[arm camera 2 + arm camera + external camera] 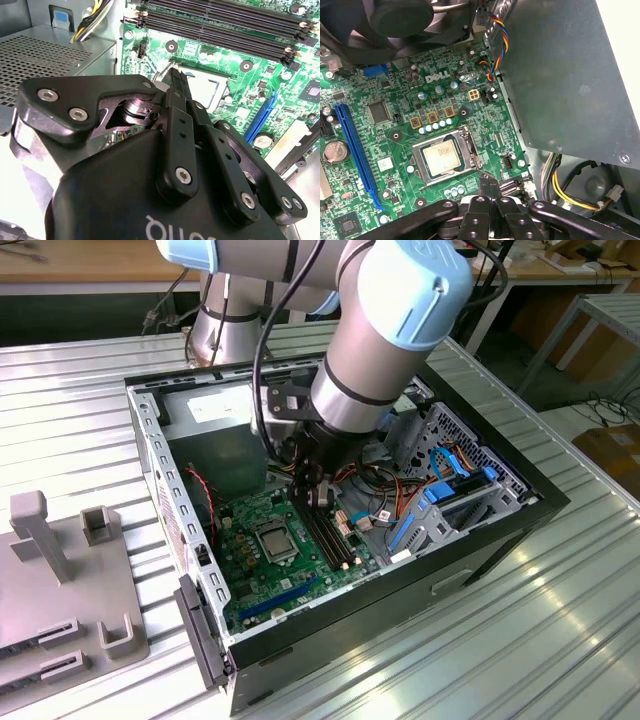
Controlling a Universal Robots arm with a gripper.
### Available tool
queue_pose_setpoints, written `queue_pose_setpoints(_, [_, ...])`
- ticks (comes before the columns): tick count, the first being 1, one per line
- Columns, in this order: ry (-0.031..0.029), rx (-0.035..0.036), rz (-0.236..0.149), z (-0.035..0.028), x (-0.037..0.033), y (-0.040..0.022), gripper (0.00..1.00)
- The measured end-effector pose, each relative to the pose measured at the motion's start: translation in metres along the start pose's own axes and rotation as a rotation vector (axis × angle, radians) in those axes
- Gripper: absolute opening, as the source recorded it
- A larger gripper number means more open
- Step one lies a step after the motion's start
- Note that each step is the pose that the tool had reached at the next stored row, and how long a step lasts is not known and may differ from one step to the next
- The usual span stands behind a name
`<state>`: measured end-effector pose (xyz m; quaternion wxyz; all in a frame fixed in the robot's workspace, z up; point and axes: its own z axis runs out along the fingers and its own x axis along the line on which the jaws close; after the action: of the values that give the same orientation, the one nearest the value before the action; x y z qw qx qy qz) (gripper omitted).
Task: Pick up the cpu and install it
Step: 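Close the cpu cover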
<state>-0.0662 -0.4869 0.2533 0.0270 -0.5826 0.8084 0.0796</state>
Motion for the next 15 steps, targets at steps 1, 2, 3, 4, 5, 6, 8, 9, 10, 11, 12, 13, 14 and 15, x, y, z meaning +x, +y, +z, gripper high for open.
queue_pose_setpoints(1, [0.0001,0.0,0.0,-0.0001,0.0006,-0.0002,0.11])
queue_pose_setpoints(2, [0.0001,0.0,0.0,-0.0002,0.0011,-0.0004,0.11])
queue_pose_setpoints(3, [0.0001,0.0,0.0,-0.0002,0.0012,-0.0004,0.11])
queue_pose_setpoints(4, [0.0001,0.0,0.0,-0.0002,0.0012,-0.0004,0.11])
queue_pose_setpoints(5, [0.0001,0.0,0.0,-0.0002,0.0012,-0.0004,0.11])
queue_pose_setpoints(6, [0.0001,0.0,0.0,-0.0002,0.0012,-0.0004,0.11])
queue_pose_setpoints(8, [0.0002,0.0001,0.0,-0.0002,0.0012,-0.0004,0.11])
queue_pose_setpoints(9, [0.0002,0.0,0.0,-0.0002,0.0013,-0.0001,0.11])
queue_pose_setpoints(10, [0.0002,0.0001,0.0,-0.0002,0.0015,0.0004,0.11])
queue_pose_setpoints(11, [0.0002,0.0001,0.0,-0.0001,0.0016,0.0008,0.11])
queue_pose_setpoints(12, [0.0003,0.0001,0.0,0.0,0.0017,0.001,0.11])
queue_pose_setpoints(13, [0.0003,0.0001,0.0,0.0001,0.002,0.0018,0.11])
queue_pose_setpoints(14, [0.0003,0.0001,0.0,0.0002,0.0025,0.0027,0.11])
queue_pose_setpoints(15, [0.0004,0.0001,0.0,0.0002,0.0029,0.0036,0.11])
